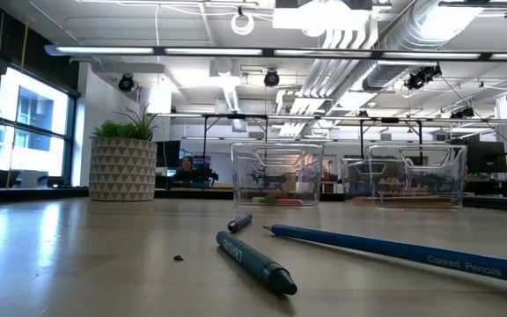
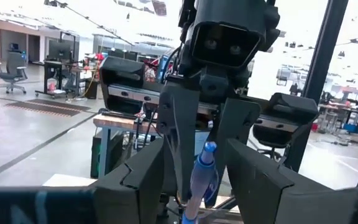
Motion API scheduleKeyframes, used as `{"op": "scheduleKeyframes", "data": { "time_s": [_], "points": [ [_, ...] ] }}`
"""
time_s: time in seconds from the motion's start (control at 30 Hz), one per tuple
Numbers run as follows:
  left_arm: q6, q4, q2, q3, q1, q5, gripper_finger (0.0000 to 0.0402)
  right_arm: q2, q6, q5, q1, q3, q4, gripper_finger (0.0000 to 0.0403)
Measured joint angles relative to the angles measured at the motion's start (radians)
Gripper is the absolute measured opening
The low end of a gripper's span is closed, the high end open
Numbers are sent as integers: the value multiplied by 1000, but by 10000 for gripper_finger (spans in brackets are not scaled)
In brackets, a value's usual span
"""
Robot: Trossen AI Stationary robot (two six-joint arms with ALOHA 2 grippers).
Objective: Sort crayons/erasers/pens/pencils in bins
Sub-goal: Put the blue pen into the bottom left transparent bin
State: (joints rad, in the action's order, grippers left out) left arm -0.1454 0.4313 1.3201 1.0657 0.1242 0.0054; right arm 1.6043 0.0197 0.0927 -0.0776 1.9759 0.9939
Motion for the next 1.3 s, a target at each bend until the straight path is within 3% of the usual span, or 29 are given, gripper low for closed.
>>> {"op": "scheduleKeyframes", "data": {
  "time_s": [0.6, 0.73, 0.93, 1.13, 1.3],
  "points": [
    [-9, 1, 0, 0, -1, -21, 17, 0, -46, -18, 6, 0, 9, 28],
    [-9, 1, 0, 0, -1, -23, 15, 0, -58, -18, 6, 0, 10, 49],
    [-28, -17, 0, 0, 0, -43, 17, 0, -81, -10, 6, 0, 11, 115],
    [-31, -108, 0, 0, 0, -129, 15, -11, -80, 8, 6, 0, 13, 168],
    [-79, -253, -28, 15, 0, -190, 14, -15, -70, 15, 12, 0, 30, 182]
  ]
}}
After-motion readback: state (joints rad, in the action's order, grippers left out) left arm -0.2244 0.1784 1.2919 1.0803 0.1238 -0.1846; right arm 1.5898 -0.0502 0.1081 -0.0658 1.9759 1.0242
